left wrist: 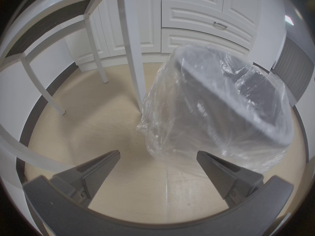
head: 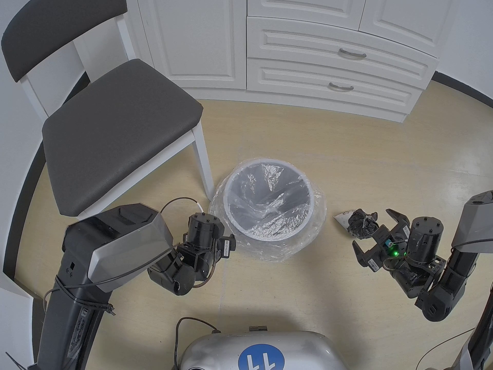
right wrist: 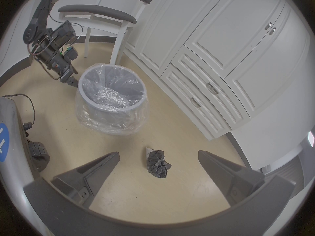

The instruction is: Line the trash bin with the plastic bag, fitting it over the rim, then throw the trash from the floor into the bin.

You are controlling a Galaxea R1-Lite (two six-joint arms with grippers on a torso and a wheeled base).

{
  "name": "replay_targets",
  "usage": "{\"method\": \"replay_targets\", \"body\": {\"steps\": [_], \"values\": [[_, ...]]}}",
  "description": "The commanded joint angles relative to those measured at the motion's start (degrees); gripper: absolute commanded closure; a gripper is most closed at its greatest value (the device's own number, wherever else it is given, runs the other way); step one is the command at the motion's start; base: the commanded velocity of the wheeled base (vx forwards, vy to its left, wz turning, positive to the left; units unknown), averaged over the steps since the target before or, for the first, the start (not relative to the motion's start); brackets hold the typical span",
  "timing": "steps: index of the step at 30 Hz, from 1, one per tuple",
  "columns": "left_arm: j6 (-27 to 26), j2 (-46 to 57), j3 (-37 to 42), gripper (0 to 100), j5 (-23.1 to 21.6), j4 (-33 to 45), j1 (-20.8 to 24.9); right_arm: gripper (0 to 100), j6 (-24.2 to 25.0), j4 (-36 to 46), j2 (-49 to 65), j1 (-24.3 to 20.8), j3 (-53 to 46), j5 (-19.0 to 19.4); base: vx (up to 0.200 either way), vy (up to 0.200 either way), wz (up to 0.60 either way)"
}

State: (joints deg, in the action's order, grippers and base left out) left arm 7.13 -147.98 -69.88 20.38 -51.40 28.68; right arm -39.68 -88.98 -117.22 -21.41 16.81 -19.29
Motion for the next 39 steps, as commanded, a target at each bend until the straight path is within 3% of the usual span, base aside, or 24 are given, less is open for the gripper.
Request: {"method": "replay_targets", "body": {"steps": [1,4,6,8,9,10,18,23,26,39], "values": [[0.25,-0.11,3.52,0,-0.17,-2.39,-0.74,0,0.74,-1.02,-2.22,0.49,1.82,1.97,0.0,0.0,0.0],[-0.36,3.23,6.33,0,-1.66,-2.04,-0.91,0,2.33,-1.02,-3.62,0.75,3.58,3.11,0.0,0.0,0.0],[-1.51,10.61,12.04,0,-7.81,-1.51,-1.44,0,6.37,-1.02,-6.26,0.14,6.92,3.11,0.0,0.0,0.0],[-1.68,12.1,13.36,0,-9.84,-1.43,-1.53,0,7.25,-1.02,-6.96,-0.04,7.53,3.11,0.0,0.0,0.0],[-2.65,16.94,17.93,0,-16.34,-1.34,-1.79,0,9.8,-1.02,-9.6,-0.39,8.41,3.47,0.0,0.0,0.0],[-3.35,18.17,18.9,0,-17.48,-1.43,-2.23,0,10.15,-1.02,-10.48,-0.65,8.5,3.64,0.0,0.0,0.0],[-4.32,23.26,21.71,0,-18.62,-2.13,-6.01,0,10.59,-1.02,-19.45,-8.12,8.77,4.7,0.0,0.0,0.0],[-4.32,26.34,22.24,0,-18.62,-2.13,-8.21,0,17.53,-1.02,-24.63,-12.08,17.2,3.99,0.0,0.0,0.0],[-4.41,28.45,22.15,0,-18.71,-2.22,-9.7,0,21.22,-1.02,-26.74,-12.52,22.21,3.29,0.0,0.0,0.0],[-4.41,32.93,23.03,0,-20.82,-2.31,-11.81,0,26.32,-1.02,-34.12,-12.43,36.98,3.47,0.0,0.0,0.0]]}}
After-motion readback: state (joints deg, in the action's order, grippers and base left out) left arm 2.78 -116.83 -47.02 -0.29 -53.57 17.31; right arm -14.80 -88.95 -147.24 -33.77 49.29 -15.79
